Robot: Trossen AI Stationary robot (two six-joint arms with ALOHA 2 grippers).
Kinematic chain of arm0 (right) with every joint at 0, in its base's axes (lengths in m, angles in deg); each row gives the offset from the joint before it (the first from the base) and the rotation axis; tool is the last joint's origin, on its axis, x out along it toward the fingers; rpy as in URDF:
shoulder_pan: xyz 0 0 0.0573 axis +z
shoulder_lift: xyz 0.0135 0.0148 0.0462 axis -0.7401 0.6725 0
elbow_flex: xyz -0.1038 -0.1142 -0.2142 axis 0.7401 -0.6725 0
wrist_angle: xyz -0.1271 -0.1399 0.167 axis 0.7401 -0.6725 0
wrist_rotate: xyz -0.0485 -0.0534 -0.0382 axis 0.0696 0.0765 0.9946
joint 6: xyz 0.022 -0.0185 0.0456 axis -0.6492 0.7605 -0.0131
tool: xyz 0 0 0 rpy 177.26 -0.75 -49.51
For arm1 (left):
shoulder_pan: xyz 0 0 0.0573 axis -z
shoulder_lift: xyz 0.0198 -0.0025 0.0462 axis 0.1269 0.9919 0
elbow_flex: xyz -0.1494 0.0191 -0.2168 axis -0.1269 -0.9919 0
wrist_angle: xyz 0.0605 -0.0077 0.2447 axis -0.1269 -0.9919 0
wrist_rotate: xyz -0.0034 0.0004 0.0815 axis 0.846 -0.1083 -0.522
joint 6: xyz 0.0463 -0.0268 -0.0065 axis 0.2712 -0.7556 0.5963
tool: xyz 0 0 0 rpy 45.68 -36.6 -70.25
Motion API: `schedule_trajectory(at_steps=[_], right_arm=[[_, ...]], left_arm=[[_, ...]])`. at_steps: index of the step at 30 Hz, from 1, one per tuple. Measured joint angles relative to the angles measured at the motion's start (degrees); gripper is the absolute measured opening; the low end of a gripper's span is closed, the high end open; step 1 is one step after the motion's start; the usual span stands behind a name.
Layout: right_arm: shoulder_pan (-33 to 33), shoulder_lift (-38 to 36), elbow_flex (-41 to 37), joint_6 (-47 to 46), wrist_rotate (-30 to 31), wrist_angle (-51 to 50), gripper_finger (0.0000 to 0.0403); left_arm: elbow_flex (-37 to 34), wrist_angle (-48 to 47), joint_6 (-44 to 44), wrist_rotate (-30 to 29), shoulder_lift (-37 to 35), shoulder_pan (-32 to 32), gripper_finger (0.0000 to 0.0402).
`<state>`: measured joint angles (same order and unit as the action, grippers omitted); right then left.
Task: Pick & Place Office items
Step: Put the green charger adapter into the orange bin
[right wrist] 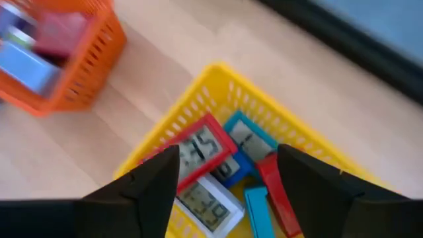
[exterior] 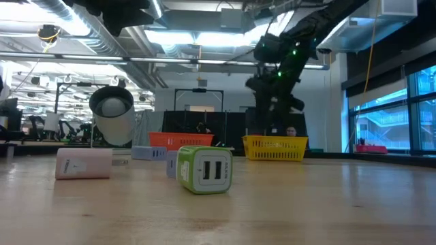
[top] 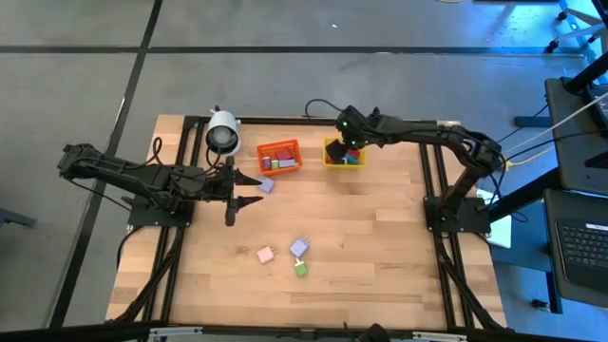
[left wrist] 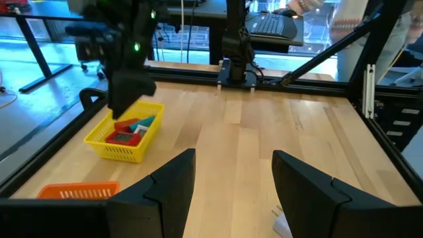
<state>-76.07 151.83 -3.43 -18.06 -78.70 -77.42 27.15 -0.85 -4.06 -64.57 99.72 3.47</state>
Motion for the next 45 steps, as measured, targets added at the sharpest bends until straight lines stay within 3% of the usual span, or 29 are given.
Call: schedule_trajectory(at_steps=[7,20,28,34,45], right_arm=[[1.40,-5.95,4.35,4.26,-1.82,-6.25,0.0255],[12.37,-18.78,5.57,11.03,-2.51,-10.89,0.0217],[23.75,-17.33,4.40,-2.99,1.88,-10.92,0.0214],[34.22,-15.47,2.60,-15.57,11.83,-10.09,0.0214],[47.32,-9.27,2.58,-30.65,14.78,-1.10,0.0214]], left_arm=[[0.00,-1.45,0.06,-1.07,0.00,0.00,0.0196],[0.00,-2.08,0.04,-2.45,-0.01,0.00,0.0196],[0.00,-4.67,-1.05,-2.69,0.01,0.00,0.0196],[0.00,-4.26,0.54,-2.96,-0.01,0.00,0.0196],[0.00,-2.43,1.32,-2.96,0.01,0.00,0.0196]])
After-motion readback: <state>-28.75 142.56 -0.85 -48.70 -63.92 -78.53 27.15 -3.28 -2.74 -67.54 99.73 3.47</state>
